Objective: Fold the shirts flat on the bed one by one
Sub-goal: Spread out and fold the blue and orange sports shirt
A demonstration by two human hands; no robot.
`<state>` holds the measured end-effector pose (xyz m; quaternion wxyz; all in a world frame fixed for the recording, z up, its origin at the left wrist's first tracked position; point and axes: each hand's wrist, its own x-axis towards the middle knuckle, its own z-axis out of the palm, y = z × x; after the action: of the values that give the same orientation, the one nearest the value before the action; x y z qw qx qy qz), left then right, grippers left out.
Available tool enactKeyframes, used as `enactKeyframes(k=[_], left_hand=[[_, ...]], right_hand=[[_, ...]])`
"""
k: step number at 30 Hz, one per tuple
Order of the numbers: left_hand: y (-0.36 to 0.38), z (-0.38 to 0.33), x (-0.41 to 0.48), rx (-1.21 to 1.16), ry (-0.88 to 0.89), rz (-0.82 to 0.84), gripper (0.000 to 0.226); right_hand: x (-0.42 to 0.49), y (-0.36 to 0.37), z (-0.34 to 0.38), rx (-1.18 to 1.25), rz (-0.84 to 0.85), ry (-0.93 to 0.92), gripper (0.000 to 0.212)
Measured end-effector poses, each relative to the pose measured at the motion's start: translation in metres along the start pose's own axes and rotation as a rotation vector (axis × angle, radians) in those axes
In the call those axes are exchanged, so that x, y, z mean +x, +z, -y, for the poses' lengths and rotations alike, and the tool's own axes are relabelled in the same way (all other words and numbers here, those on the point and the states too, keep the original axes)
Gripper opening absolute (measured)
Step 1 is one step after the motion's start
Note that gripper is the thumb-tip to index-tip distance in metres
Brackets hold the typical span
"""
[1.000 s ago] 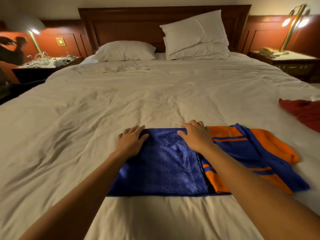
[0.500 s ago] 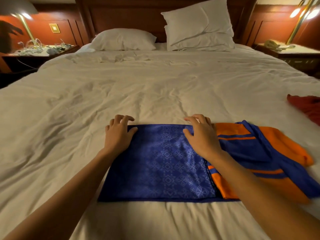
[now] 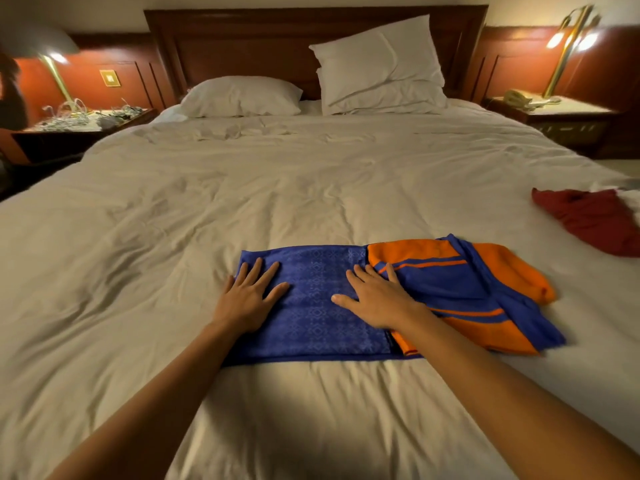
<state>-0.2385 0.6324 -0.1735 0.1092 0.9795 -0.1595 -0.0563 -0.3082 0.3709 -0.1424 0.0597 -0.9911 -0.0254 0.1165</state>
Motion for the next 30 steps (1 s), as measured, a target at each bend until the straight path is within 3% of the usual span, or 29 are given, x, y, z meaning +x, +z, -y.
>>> enactKeyframes(k=[2,6,9,11,13,17,22,30], left_hand=[[0.001,0.0,0.0,-0.022,0.0,0.003,0.07],[0.002,0.002,0.002,-0.039,-0.006,-0.001,0.069],[0.003,0.001,0.002,-0.045,-0.008,-0.005,0.067],[0.003,0.001,0.002,-0.049,-0.008,-0.011,0.067],[0.003,0.001,0.003,-0.058,-0.007,-0.014,0.067],[0.005,0.002,0.004,-0.065,-0.004,-0.021,0.066],[0.005,0.002,0.004,-0.08,-0.003,-0.036,0.064],[0.004,0.0,0.001,-0.109,0.008,-0.071,0.063]], right_hand=[[-0.011,-0.012,-0.015,0.165,-0.012,-0.063,0.07],[-0.044,-0.029,-0.07,0.401,-0.348,-0.075,0.049],[-0.064,-0.031,-0.134,0.261,-0.472,0.303,0.058],[-0.074,-0.03,-0.169,0.273,-0.401,0.602,0.072],[-0.077,-0.024,-0.183,0.349,-0.296,0.74,0.088],[-0.072,-0.018,-0.168,0.34,-0.285,0.705,0.096],[-0.065,-0.006,-0.155,0.272,-0.327,0.684,0.089],[-0.065,-0.002,-0.15,0.437,-0.525,0.457,0.032]])
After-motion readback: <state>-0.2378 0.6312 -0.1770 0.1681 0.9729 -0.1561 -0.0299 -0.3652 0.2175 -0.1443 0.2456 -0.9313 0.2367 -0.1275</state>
